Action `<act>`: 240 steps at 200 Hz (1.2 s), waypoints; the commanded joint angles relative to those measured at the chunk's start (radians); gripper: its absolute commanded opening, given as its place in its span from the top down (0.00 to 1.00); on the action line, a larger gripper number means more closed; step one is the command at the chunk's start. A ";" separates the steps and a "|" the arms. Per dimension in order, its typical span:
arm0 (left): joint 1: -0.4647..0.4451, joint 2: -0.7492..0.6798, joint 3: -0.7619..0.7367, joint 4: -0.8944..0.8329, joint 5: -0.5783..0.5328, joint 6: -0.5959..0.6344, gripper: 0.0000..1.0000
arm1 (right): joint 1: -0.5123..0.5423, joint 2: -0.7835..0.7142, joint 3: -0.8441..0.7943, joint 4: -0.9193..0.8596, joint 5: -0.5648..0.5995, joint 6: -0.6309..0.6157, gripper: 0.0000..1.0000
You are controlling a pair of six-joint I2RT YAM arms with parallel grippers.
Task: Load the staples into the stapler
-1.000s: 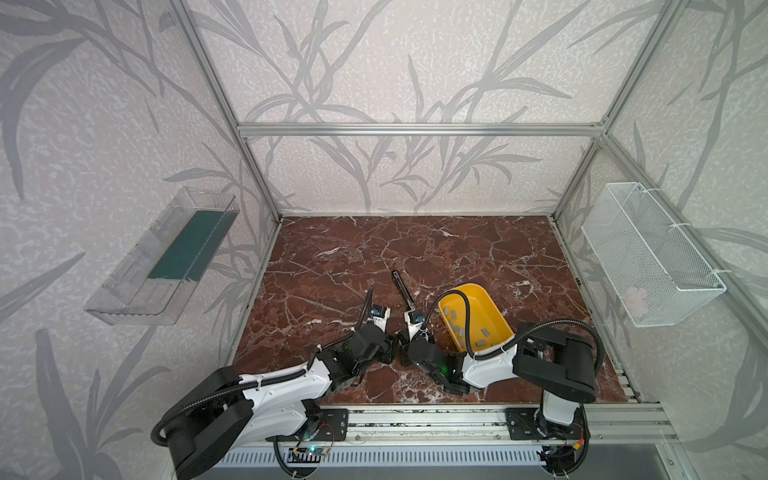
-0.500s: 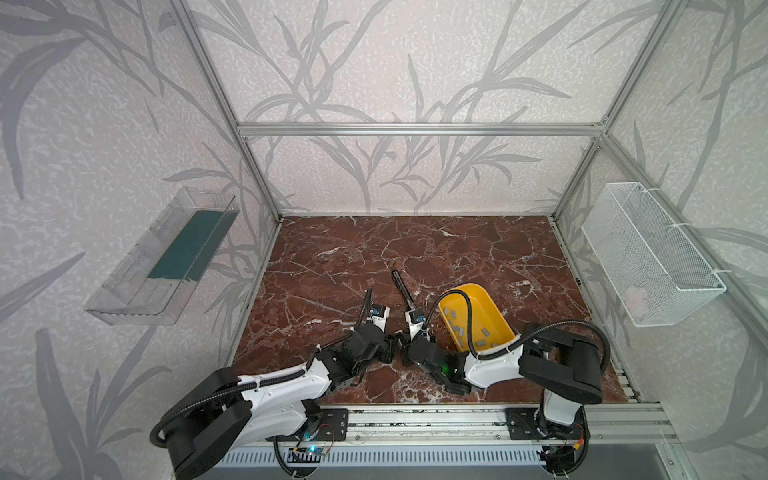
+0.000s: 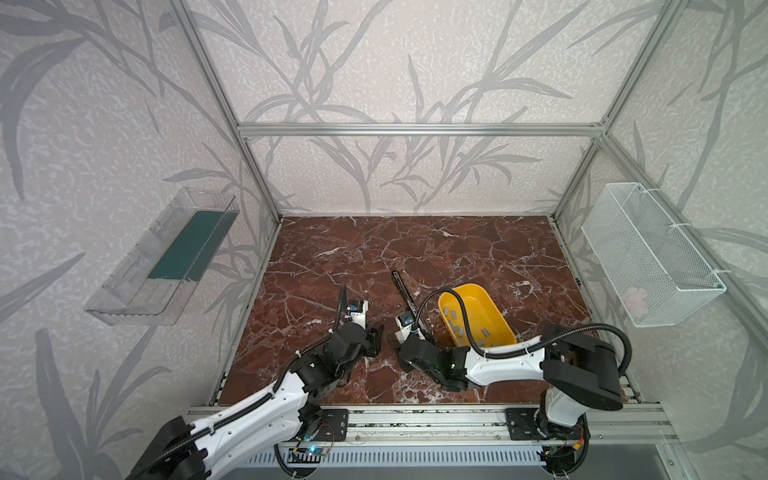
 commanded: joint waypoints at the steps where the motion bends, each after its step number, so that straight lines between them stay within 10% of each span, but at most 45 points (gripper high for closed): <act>1: 0.044 -0.079 0.011 -0.106 0.007 -0.023 0.47 | 0.014 0.049 0.007 -0.045 0.006 0.028 0.41; 146: 0.092 -0.196 0.063 -0.258 -0.029 -0.052 0.38 | 0.044 0.293 0.182 -0.001 -0.043 0.106 0.67; 240: 0.102 -0.202 0.070 -0.252 -0.018 -0.056 0.37 | 0.051 0.101 0.106 -0.041 0.002 0.092 0.45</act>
